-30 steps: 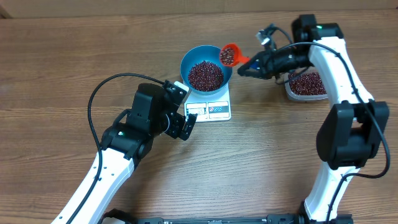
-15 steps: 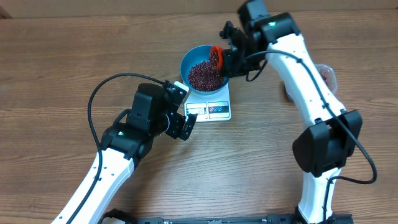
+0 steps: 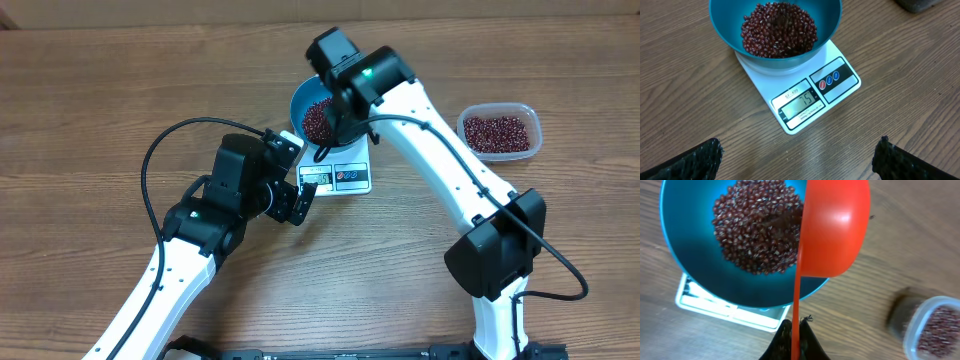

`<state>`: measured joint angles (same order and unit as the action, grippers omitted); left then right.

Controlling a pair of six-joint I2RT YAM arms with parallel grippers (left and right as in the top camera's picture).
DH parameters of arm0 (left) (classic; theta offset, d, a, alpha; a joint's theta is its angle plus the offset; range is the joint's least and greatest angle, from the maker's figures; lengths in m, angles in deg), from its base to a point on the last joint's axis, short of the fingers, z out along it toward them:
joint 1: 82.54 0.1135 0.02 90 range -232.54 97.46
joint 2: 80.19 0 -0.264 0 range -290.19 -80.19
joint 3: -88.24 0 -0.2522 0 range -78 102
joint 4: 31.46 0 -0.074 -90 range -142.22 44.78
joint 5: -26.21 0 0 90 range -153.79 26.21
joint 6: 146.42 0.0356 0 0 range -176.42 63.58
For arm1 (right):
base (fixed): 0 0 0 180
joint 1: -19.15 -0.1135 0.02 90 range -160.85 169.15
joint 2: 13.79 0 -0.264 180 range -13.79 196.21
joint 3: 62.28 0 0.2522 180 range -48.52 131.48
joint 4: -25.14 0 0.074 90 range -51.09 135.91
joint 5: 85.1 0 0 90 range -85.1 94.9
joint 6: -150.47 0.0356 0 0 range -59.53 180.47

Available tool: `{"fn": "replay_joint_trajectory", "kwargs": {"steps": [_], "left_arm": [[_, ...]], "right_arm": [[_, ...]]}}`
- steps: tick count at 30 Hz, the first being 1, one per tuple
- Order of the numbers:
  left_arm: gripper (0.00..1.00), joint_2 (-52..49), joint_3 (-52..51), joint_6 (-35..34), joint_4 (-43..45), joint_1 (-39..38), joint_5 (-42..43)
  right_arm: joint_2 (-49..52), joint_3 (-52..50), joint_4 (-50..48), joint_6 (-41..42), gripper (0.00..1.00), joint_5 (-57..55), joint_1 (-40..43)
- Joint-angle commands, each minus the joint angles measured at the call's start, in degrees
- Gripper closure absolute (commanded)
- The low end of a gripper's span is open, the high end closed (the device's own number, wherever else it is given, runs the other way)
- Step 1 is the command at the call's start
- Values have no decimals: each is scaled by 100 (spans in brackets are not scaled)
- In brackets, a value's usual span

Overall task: Scoop item into bowl and weigh 150g on scale
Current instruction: 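Tilt the scoop over the blue bowl to pour beans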

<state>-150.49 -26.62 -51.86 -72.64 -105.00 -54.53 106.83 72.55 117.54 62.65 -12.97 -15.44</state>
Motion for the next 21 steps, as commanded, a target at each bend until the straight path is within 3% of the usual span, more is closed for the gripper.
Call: {"fn": "replay_joint_trajectory", "kwargs": {"steps": [1, 14, 21], "left_arm": [[0, -9, 87, 39, 20, 15, 68], [0, -9, 87, 39, 20, 15, 68], [1, -9, 87, 39, 20, 15, 68]], "right_arm": [[-7, 203, -59, 85, 96, -675, -90], [-70, 208, -210, 79, 96, -457, 17], [-520, 208, -251, -173, 96, 697, 612]]}}
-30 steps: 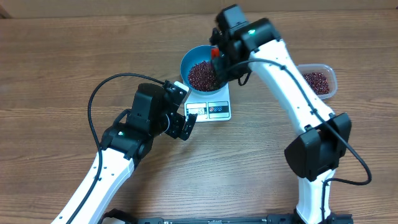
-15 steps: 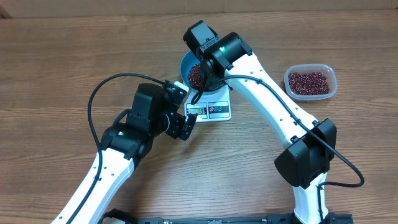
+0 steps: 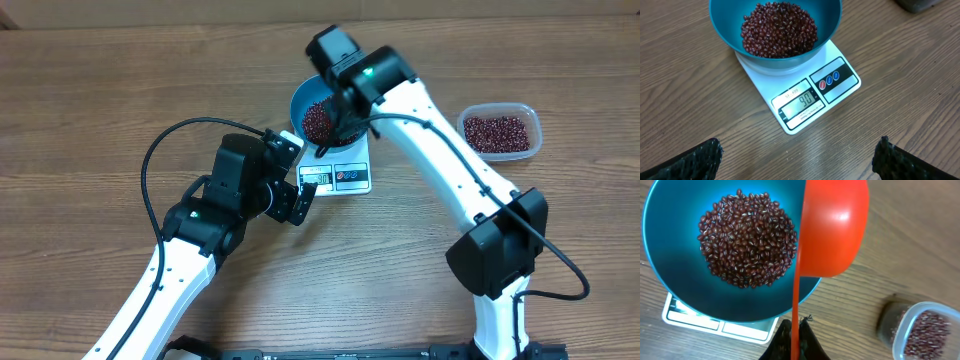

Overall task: Scoop item into bowl and weigh 150g on scale
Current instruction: 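Tilt the scoop over the blue bowl to pour beans, then move the empty scoop back to the bean tub with the right gripper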

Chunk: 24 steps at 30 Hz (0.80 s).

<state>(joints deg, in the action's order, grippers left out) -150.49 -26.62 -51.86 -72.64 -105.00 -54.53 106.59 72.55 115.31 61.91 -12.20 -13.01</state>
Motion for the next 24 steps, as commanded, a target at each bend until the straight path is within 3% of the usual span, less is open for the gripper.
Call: {"fn": "replay_joint_trajectory", "kwargs": {"steps": [1, 14, 24], "left_arm": [[0, -9, 87, 39, 20, 15, 68], [0, -9, 87, 39, 20, 15, 68], [0, -9, 87, 39, 20, 15, 68]], "right_arm": [[-581, 208, -17, -105, 96, 728, 481], [-1202, 125, 1141, -103, 96, 970, 2667], [-1178, -1056, 1034, 28, 96, 944, 3786]]}}
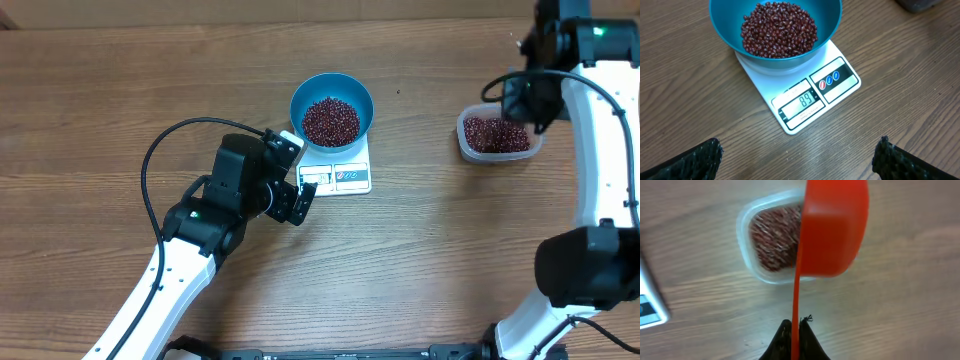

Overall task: Scoop item into bowl and weigh 150g on scale
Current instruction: 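Move the empty scoop back to the bean tub with the right gripper, then dip the red scoop into the beans a fourth time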

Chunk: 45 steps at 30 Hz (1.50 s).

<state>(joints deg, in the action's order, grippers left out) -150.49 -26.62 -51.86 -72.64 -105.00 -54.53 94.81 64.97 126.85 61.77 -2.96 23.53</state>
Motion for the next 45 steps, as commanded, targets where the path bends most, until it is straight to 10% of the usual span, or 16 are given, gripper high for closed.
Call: {"fn": "replay_joint_trajectory", "kwargs": {"steps": [1, 45], "left_arm": [[0, -9, 87, 39, 20, 15, 68], [0, -9, 87, 39, 20, 15, 68]], "right_arm": [[20, -442, -197, 39, 96, -28, 179], [1373, -1069, -1080, -809, 96, 625, 212]]}}
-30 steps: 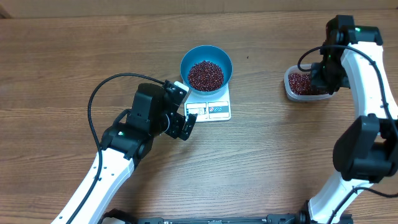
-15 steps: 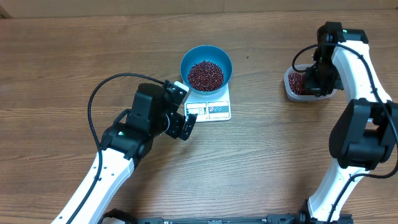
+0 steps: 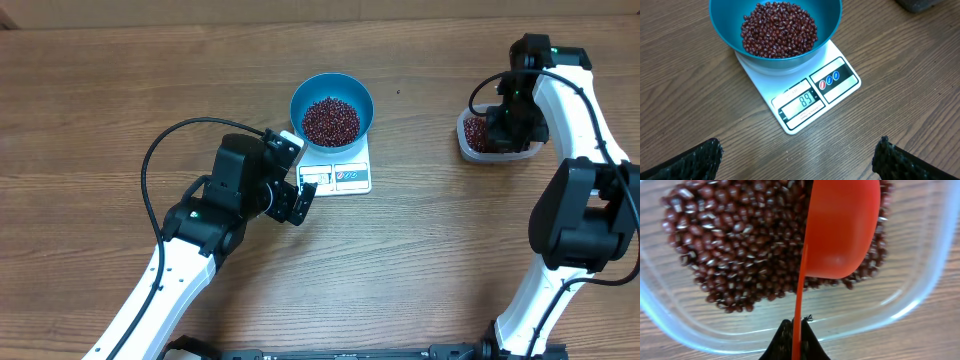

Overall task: Scoop item into bowl and weigh 150g on scale
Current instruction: 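Dip the red scoop into the beans a fourth time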

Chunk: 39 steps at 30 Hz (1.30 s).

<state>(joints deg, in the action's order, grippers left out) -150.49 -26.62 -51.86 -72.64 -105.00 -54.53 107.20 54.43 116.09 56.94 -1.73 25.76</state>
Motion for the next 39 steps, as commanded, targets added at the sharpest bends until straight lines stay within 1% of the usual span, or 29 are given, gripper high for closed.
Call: {"fn": "replay_joint_trajectory", "kwargs": {"steps": [1, 6, 12, 16, 20, 26, 32, 36, 39], "left_arm": [[1, -9, 87, 39, 20, 15, 68], [0, -9, 87, 39, 20, 15, 68], [1, -9, 87, 39, 20, 15, 68], [0, -9, 87, 39, 20, 15, 68], [0, -9, 87, 39, 20, 15, 68], [0, -9, 87, 39, 20, 15, 68], [0, -9, 87, 39, 20, 15, 68], [0, -9, 87, 39, 20, 15, 68], [0, -9, 87, 39, 20, 15, 68]], "right_arm": [[142, -15, 2, -400, 96, 590, -11], [142, -15, 74, -741, 96, 981, -11], [142, -15, 127, -752, 96, 1213, 57], [140, -15, 243, -903, 96, 1738, 249], [142, -15, 328, -903, 96, 2037, 433], [142, -15, 455, -1182, 96, 2938, 793], [146, -61, 496, -1202, 96, 3355, 1126], [149, -208, 450, -1202, 96, 3414, 1178], [151, -350, 365, -1353, 96, 3797, 1180]]}}
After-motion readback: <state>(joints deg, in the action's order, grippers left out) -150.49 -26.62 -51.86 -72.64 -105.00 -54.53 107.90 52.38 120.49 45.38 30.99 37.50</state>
